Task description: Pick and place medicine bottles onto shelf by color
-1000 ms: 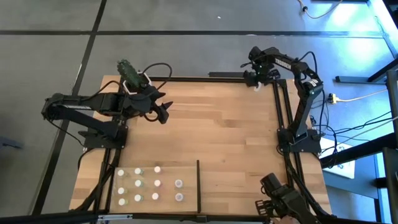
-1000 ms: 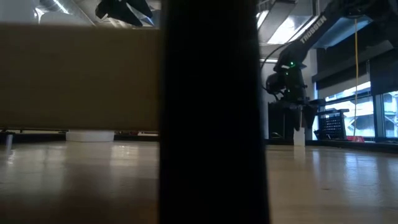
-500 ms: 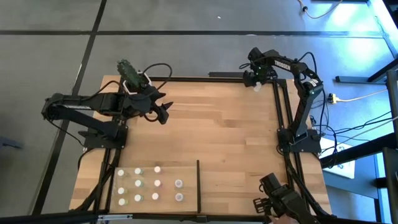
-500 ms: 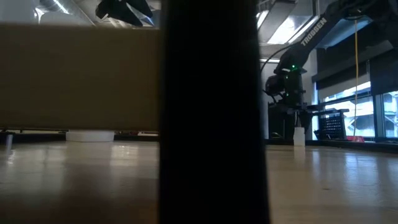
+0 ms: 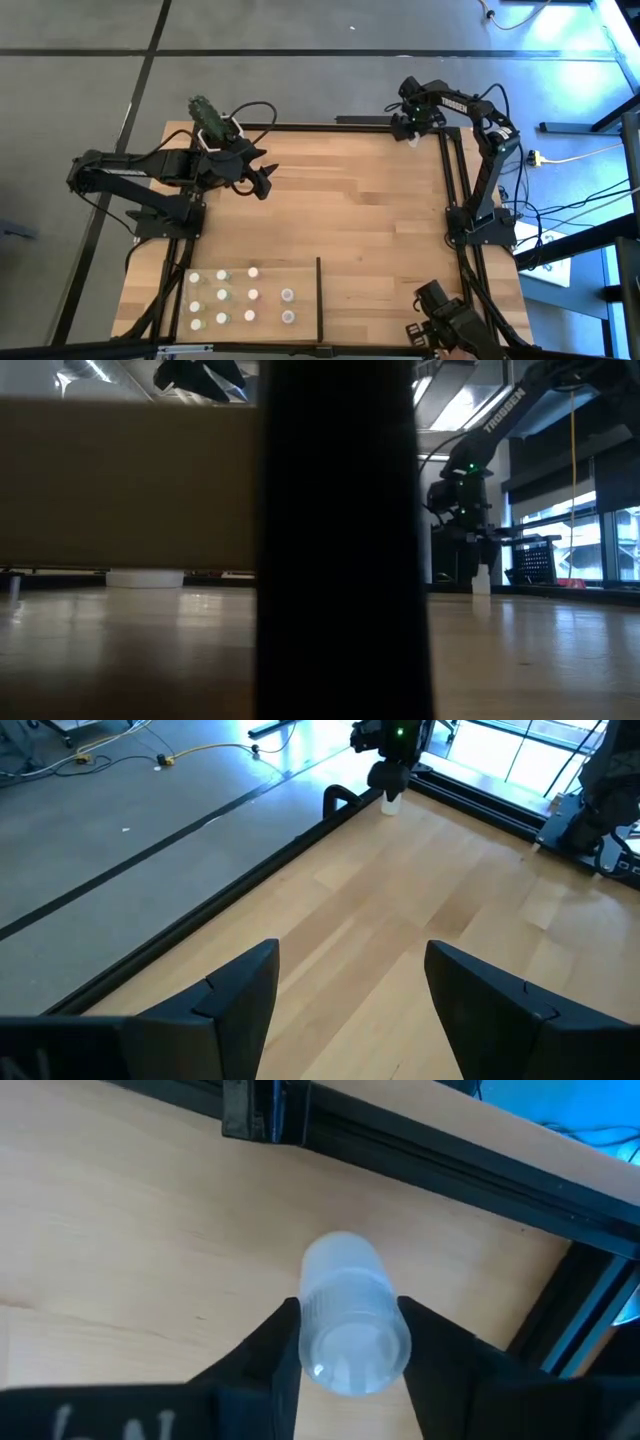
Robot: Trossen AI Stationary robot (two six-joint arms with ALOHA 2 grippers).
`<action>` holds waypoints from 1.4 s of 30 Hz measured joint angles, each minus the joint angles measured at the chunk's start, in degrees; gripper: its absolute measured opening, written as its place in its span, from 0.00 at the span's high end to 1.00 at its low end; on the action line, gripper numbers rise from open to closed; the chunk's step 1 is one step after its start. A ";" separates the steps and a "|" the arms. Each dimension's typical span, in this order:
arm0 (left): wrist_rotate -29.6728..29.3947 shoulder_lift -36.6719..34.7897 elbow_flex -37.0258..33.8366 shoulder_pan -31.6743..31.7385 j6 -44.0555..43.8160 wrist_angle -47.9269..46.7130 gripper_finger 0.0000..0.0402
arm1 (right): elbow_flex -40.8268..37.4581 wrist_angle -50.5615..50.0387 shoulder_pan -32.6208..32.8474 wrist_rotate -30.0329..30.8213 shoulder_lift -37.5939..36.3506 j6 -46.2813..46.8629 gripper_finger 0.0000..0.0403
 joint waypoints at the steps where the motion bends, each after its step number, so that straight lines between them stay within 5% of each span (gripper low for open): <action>1: 0.01 0.00 0.00 0.00 0.00 0.00 0.39 | 0.00 0.00 0.35 0.03 0.00 -0.72 0.65; 9: 0.00 0.00 0.00 0.00 0.00 0.00 0.39 | 0.60 -2.32 7.18 0.01 0.04 -2.44 0.65; 27: 3.00 0.00 0.00 -0.04 -0.02 -3.08 0.39 | 20.37 -5.19 40.66 -3.23 1.18 -4.53 0.64; 42: 4.49 -0.80 0.00 -3.91 0.44 -3.04 0.39 | 45.14 -6.47 52.59 -8.17 18.53 -7.59 0.64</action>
